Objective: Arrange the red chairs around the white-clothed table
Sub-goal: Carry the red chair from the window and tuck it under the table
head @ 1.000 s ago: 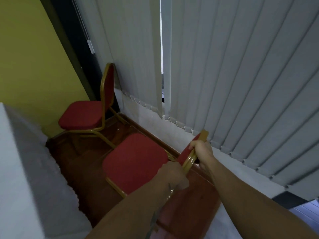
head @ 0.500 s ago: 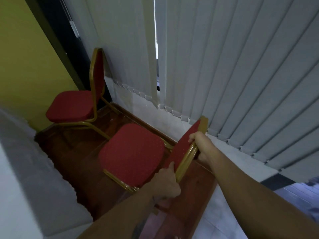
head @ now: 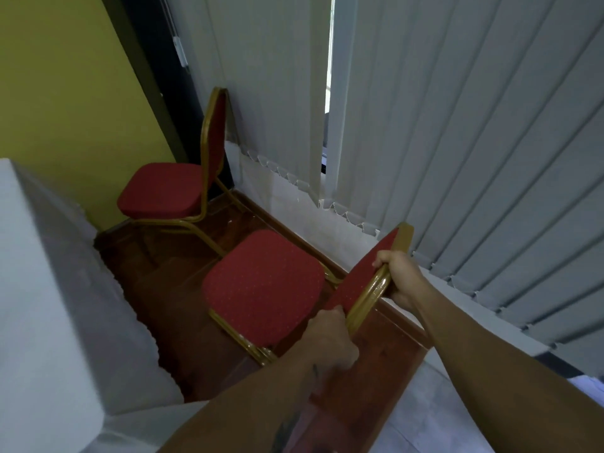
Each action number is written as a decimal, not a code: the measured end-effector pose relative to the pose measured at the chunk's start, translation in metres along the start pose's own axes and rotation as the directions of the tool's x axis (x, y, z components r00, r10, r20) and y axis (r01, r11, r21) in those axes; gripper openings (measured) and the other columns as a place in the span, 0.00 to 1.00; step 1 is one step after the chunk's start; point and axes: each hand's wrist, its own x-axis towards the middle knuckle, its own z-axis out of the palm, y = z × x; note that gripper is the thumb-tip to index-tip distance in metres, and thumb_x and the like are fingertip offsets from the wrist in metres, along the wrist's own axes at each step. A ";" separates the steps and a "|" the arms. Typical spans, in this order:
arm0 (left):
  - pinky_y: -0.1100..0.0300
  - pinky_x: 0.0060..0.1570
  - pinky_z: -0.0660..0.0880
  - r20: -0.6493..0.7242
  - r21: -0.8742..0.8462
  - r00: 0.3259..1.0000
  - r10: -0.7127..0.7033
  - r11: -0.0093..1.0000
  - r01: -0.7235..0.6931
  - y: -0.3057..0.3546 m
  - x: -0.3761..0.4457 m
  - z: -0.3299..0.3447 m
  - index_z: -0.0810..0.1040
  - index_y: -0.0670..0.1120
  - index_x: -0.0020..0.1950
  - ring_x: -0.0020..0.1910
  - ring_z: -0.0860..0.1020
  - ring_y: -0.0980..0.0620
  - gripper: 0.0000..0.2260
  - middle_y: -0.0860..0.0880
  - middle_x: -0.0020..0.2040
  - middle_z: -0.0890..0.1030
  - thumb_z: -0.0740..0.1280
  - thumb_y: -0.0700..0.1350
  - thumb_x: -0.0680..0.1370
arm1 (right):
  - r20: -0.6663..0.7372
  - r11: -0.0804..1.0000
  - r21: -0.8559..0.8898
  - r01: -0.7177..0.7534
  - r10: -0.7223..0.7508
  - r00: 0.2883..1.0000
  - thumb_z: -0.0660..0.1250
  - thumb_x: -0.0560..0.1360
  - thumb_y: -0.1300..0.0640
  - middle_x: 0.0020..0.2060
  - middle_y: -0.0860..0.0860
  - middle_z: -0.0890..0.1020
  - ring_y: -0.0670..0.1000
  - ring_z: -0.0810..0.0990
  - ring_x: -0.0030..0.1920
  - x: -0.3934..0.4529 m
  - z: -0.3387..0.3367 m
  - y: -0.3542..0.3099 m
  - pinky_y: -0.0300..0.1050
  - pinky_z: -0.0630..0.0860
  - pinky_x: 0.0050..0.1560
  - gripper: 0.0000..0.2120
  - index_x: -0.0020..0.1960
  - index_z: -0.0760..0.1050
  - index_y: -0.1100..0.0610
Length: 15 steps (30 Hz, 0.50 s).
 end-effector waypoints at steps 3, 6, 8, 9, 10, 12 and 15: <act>0.50 0.57 0.77 -0.001 0.031 1.000 0.004 1.000 -0.004 0.008 0.000 0.010 0.72 0.46 0.66 0.60 0.78 0.39 0.25 0.43 0.62 0.78 0.72 0.42 0.69 | 0.004 0.999 0.032 -0.003 0.003 1.000 0.62 0.67 0.69 0.27 0.53 0.72 0.53 0.74 0.27 -0.003 -0.014 0.003 0.48 0.76 0.35 0.07 0.35 0.69 0.59; 0.50 0.56 0.76 -0.019 0.033 1.000 0.021 0.999 -0.021 0.014 0.004 0.015 0.73 0.45 0.62 0.60 0.78 0.38 0.23 0.42 0.61 0.78 0.72 0.43 0.69 | 0.021 1.000 0.014 0.009 -0.009 1.000 0.60 0.70 0.69 0.26 0.52 0.71 0.51 0.73 0.25 -0.004 -0.020 -0.003 0.47 0.75 0.35 0.09 0.35 0.67 0.58; 0.52 0.56 0.75 -0.028 0.026 1.000 0.011 1.000 -0.010 0.016 0.006 0.018 0.73 0.45 0.63 0.60 0.78 0.39 0.23 0.42 0.61 0.78 0.72 0.43 0.69 | 0.039 1.000 0.014 0.008 -0.009 0.999 0.60 0.71 0.69 0.28 0.53 0.69 0.52 0.72 0.28 -0.004 -0.020 -0.005 0.47 0.75 0.35 0.09 0.36 0.66 0.58; 0.52 0.56 0.75 -0.030 0.028 1.000 0.000 1.000 0.001 0.015 0.007 0.020 0.73 0.45 0.63 0.60 0.78 0.39 0.23 0.43 0.61 0.78 0.72 0.43 0.69 | 0.043 1.000 0.008 0.009 -0.010 0.999 0.60 0.70 0.69 0.30 0.53 0.69 0.53 0.71 0.29 -0.004 -0.020 -0.005 0.48 0.74 0.37 0.09 0.37 0.66 0.58; 0.52 0.56 0.76 -0.030 0.029 1.000 -0.007 1.000 0.008 0.013 0.007 0.022 0.72 0.46 0.64 0.60 0.78 0.40 0.24 0.43 0.61 0.78 0.72 0.43 0.69 | 0.043 1.000 -0.002 0.010 -0.010 0.999 0.60 0.70 0.70 0.31 0.54 0.69 0.53 0.71 0.30 -0.004 -0.018 -0.004 0.49 0.74 0.38 0.08 0.37 0.66 0.58; 0.53 0.57 0.76 -0.021 0.028 1.000 -0.009 1.000 0.010 0.010 0.007 0.021 0.72 0.45 0.67 0.60 0.78 0.40 0.26 0.43 0.61 0.78 0.72 0.42 0.69 | 0.047 1.000 -0.023 0.011 -0.010 0.999 0.60 0.70 0.69 0.30 0.54 0.71 0.54 0.73 0.30 -0.004 -0.016 -0.002 0.49 0.75 0.38 0.07 0.38 0.68 0.59; 0.52 0.58 0.77 -0.006 0.016 1.000 -0.011 1.000 0.011 0.002 0.006 0.014 0.72 0.45 0.68 0.59 0.78 0.40 0.27 0.43 0.62 0.78 0.72 0.42 0.70 | 0.059 1.000 -0.028 0.003 -0.002 0.998 0.60 0.71 0.69 0.28 0.53 0.71 0.52 0.74 0.27 -0.003 -0.007 0.001 0.48 0.75 0.36 0.07 0.38 0.67 0.59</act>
